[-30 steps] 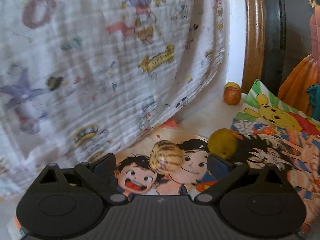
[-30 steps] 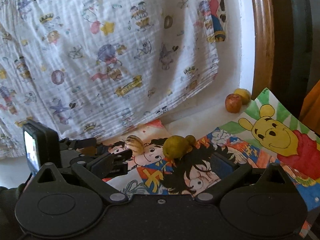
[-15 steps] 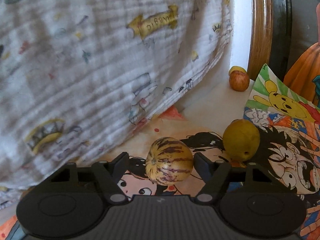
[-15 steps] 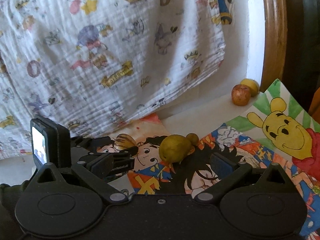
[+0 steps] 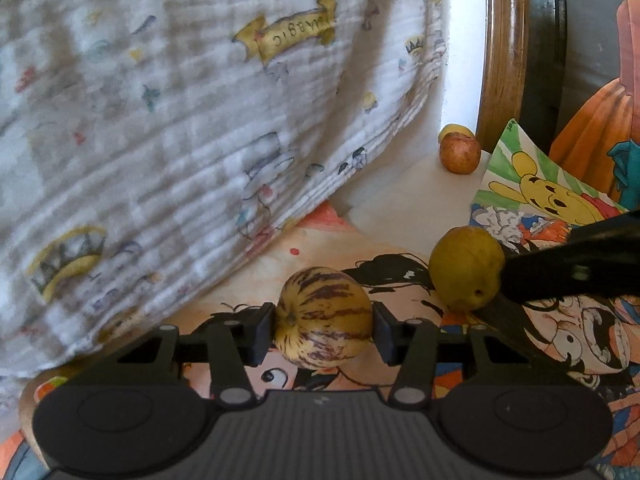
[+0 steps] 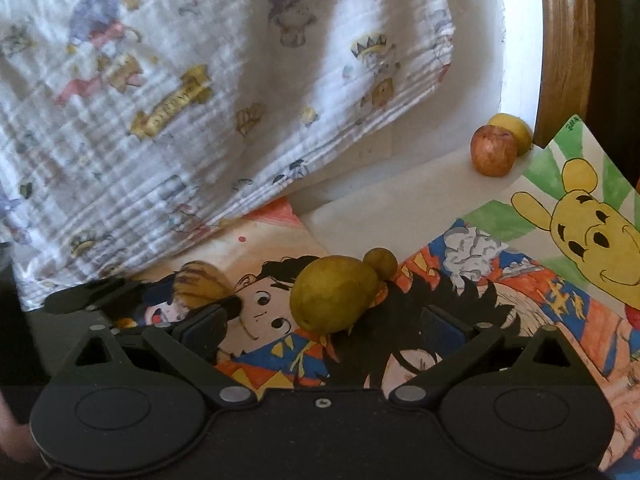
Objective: Organize fruits
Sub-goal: 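Grasp the striped pepino with the left tool while the right tool grasps the green-yellow pear, then lift the pepino with the left tool while the right tool lifts the pear toward the tray, then lower the pepino and the pear over the metal tray with both tools, then open the right tool to drop the pear while the left tool releases the pepino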
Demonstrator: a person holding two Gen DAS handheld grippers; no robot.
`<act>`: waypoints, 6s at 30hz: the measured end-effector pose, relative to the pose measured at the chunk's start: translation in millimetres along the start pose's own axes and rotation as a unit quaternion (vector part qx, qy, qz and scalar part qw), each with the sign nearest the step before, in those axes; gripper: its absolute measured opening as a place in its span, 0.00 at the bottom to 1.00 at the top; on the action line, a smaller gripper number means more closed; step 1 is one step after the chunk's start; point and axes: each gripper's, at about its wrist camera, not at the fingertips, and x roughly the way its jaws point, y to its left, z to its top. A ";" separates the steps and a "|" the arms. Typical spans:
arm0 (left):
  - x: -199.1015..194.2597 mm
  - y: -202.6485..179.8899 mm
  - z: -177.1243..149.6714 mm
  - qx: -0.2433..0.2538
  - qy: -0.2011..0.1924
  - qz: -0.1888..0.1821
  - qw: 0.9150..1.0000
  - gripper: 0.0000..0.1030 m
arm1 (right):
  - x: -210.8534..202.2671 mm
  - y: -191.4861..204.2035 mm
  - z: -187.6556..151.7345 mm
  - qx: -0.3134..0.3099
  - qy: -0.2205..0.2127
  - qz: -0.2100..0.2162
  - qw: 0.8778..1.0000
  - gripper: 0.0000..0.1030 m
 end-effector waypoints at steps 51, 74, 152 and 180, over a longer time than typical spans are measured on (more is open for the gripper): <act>-81.4 4.1 -5.8 -0.025 -0.019 0.021 0.999 0.53 | -31.8 29.8 6.4 0.030 0.001 0.042 0.999 0.61; -249.5 -35.5 -5.1 -0.016 -0.111 0.023 0.993 0.53 | -261.5 64.4 -36.8 -0.004 -0.126 0.079 0.989 0.61; -168.7 -184.2 -100.7 0.046 0.071 -0.095 0.992 0.54 | -190.2 -99.3 -202.0 0.067 0.023 -0.064 0.995 0.61; -209.9 -159.3 -84.9 0.022 0.014 -0.068 0.997 0.85 | -241.1 -72.8 -176.7 0.075 -0.045 -0.048 0.995 0.95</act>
